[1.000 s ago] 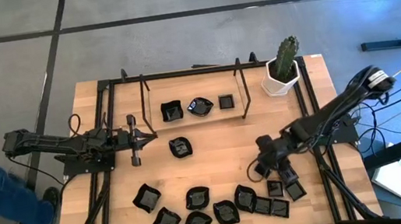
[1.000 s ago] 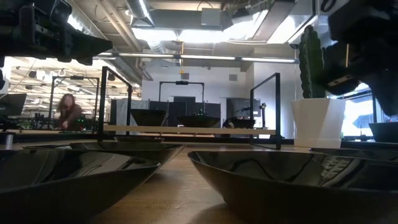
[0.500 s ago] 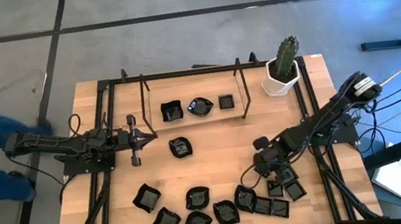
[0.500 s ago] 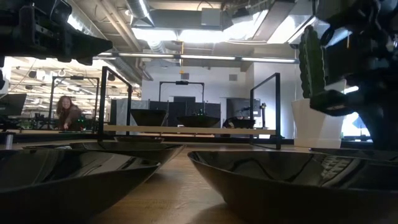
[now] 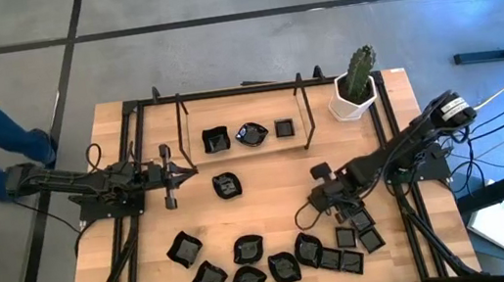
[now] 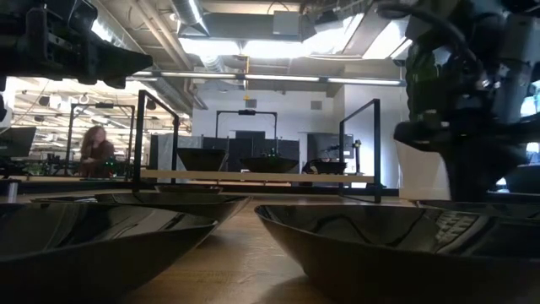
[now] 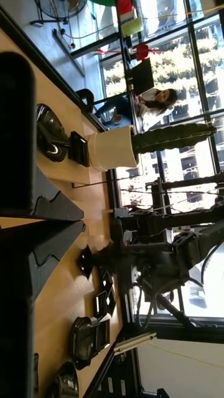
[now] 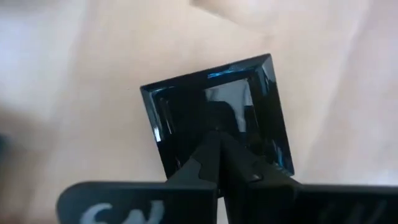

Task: Pick & Place Mini shaped plates
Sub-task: Stack the square plate on the top of the square plate on the shelf

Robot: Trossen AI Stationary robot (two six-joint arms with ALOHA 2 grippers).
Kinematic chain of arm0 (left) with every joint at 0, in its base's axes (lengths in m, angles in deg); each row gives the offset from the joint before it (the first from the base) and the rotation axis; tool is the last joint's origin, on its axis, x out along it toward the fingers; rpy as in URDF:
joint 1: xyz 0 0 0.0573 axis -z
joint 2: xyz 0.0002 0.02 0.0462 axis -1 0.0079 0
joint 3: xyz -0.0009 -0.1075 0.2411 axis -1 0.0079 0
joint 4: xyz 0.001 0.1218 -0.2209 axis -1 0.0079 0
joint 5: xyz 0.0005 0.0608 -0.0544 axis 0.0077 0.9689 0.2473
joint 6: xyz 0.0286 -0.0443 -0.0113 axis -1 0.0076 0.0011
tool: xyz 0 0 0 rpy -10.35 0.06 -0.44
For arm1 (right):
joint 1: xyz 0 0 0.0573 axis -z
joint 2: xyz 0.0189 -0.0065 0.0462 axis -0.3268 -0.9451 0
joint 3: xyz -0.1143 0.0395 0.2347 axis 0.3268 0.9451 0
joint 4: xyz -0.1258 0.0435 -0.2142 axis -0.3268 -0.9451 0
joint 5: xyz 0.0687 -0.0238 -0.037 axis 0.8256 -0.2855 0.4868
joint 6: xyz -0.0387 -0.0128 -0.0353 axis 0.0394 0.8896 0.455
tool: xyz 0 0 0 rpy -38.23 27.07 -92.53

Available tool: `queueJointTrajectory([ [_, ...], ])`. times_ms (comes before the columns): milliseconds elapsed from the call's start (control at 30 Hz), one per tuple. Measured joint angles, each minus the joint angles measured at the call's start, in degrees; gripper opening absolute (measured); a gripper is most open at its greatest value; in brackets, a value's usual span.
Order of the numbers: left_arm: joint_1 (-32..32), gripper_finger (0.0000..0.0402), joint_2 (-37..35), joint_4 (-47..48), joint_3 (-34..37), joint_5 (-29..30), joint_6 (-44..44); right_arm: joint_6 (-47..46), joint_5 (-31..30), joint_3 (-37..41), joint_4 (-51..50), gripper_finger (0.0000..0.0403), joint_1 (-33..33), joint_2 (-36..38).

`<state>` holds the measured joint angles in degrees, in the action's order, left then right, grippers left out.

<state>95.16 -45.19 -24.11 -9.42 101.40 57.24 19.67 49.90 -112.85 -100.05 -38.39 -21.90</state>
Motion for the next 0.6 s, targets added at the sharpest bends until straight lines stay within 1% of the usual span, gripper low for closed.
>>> queueJointTrajectory([
  [133,0.01,0.0008,-0.02,0.0,0.0,0.0,0.0,2.35,-1.05,0.07,1.92,0.001,2.63,-0.09],
  [300,0.01,0.0006,0.0,0.0,0.0,0.0,-0.04,4.64,-0.36,-1.8,1.06,0.0014,3.53,-0.26],
  [467,0.01,0.0004,0.0,0.01,0.0,0.0,-0.06,5.93,0.74,-6.63,-1.36,0.0015,3.3,-0.25],
  [600,0.01,0.0007,0.0,0.02,0.0,0.0,-0.02,6.36,1.68,-10.85,-6.03,0.0025,3.2,-0.22],
])
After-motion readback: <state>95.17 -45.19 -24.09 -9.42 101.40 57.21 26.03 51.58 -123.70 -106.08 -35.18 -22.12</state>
